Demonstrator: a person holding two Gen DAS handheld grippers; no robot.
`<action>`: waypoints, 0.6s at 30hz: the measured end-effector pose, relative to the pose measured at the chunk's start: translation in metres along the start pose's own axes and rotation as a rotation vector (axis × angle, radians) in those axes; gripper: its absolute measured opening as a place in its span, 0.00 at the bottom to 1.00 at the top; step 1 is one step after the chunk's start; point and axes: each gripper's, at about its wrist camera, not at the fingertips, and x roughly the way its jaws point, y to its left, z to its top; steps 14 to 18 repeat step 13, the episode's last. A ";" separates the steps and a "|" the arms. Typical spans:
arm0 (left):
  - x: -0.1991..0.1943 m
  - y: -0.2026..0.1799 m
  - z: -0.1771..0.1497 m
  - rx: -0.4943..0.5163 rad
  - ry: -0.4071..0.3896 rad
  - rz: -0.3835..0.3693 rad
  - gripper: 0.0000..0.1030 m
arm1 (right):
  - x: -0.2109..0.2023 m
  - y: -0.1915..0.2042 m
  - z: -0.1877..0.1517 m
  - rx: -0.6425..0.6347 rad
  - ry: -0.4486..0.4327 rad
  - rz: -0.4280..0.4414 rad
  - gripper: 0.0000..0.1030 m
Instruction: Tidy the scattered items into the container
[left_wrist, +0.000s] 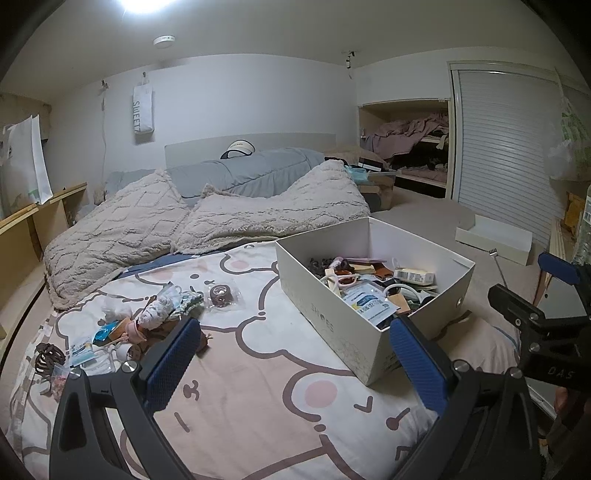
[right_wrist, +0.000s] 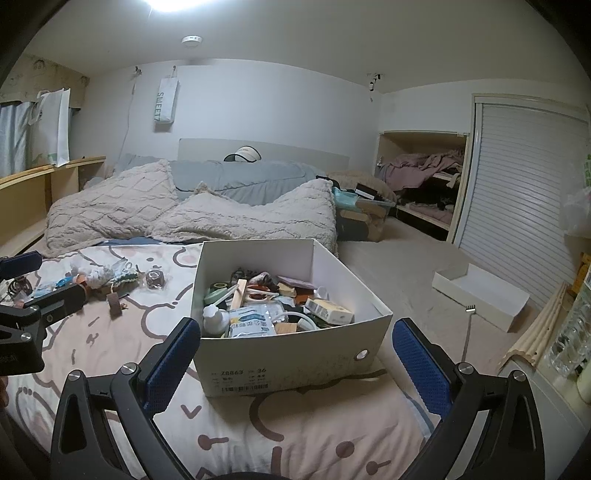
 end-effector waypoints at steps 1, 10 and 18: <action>0.000 0.000 0.000 0.000 0.000 0.000 1.00 | 0.000 0.000 0.000 0.000 0.001 0.001 1.00; -0.001 -0.001 -0.004 -0.001 0.007 0.000 1.00 | 0.002 0.002 -0.002 -0.002 0.009 0.006 1.00; -0.001 -0.002 -0.005 0.001 0.008 -0.001 1.00 | 0.002 0.002 -0.002 -0.002 0.009 0.006 1.00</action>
